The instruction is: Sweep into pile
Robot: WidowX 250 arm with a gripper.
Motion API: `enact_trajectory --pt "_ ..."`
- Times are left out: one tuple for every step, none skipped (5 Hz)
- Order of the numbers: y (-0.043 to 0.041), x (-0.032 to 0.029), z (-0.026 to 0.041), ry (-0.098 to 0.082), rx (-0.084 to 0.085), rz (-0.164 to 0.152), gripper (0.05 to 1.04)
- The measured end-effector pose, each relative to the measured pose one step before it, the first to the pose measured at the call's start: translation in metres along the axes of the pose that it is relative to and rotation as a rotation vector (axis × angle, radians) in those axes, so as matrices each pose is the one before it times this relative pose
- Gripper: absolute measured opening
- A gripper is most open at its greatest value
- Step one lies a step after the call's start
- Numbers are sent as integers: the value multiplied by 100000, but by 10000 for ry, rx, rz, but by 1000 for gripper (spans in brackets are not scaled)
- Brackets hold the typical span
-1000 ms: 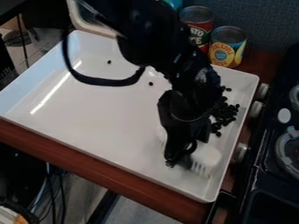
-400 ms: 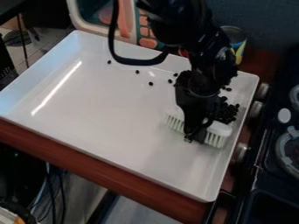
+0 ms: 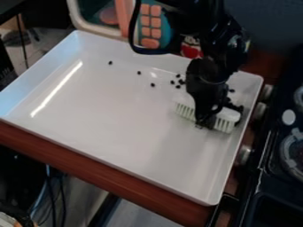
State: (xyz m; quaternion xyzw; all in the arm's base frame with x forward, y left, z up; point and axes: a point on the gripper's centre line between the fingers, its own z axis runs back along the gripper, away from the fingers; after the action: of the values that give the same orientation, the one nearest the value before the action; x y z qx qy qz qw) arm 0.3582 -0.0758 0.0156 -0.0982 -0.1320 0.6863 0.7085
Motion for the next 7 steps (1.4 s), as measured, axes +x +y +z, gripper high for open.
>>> enact_trajectory --pt "-1290 38 -378 -182 -214 196 634" --pt "-1389 35 -368 -186 -316 185 634" --pt "-206 362 -64 -227 -162 307 634" --pt "321 235 312 -33 -66 -113 634" --pt "-195 1073 3022 379 -465 -451 634" --pt "-874 2216 4886 612 -899 -541 634" --pt "623 3050 2700 650 -172 -545 634"
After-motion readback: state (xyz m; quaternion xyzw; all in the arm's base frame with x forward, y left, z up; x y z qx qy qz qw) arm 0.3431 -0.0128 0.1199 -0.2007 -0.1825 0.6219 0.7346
